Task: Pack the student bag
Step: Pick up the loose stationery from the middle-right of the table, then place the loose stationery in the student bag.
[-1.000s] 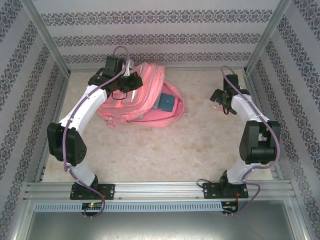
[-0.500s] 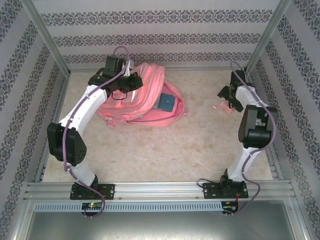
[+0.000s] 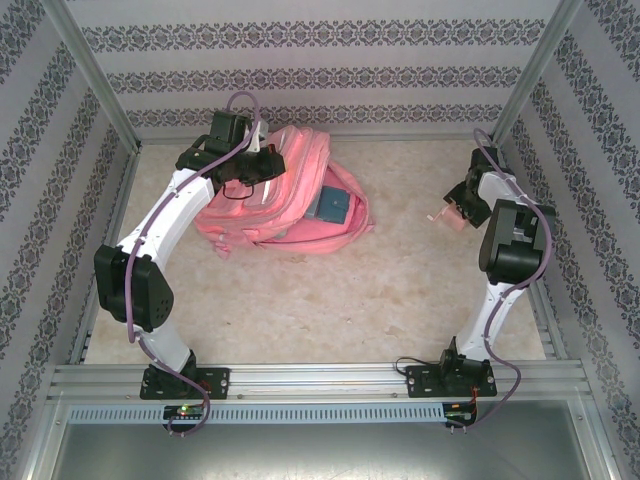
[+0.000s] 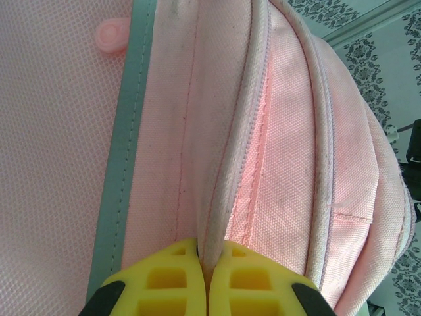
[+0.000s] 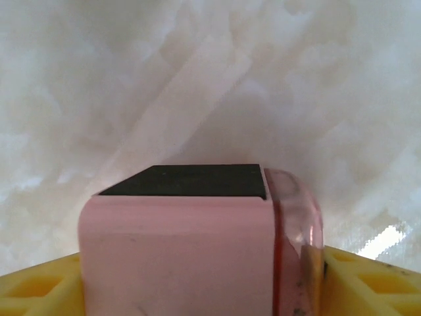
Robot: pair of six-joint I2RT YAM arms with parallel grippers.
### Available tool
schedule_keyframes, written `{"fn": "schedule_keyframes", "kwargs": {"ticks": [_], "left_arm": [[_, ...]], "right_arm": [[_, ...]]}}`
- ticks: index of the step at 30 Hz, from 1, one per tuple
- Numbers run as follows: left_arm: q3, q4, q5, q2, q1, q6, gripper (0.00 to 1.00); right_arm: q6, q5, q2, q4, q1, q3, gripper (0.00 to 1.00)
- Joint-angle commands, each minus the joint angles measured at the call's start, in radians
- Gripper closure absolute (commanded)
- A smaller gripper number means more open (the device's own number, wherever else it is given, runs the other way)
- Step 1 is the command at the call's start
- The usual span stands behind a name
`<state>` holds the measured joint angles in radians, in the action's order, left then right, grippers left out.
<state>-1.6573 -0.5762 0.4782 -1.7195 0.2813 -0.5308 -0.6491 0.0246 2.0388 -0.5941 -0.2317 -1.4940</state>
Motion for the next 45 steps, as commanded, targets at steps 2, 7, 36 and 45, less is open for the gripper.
{"fn": "schedule_keyframes", "kwargs": {"ticks": [2, 7, 36, 45], "left_arm": [[-0.056, 0.034, 0.056, 0.014, 0.018, 0.016, 0.94], [-0.054, 0.038, 0.060, 0.015, 0.018, 0.014, 0.94], [0.082, 0.132, -0.062, 0.114, 0.017, -0.089, 0.94], [0.085, 0.135, -0.061, 0.118, 0.017, -0.090, 0.94]], "right_arm": [[0.008, -0.025, -0.055, 0.004, 0.004, 0.048, 0.36], [0.015, -0.045, -0.128, -0.004, 0.018, 0.092, 0.35], [-0.096, -0.118, -0.189, 0.106, 0.709, -0.020, 0.33], [-0.074, -0.090, -0.060, 0.099, 0.825, -0.081, 0.32]]}}
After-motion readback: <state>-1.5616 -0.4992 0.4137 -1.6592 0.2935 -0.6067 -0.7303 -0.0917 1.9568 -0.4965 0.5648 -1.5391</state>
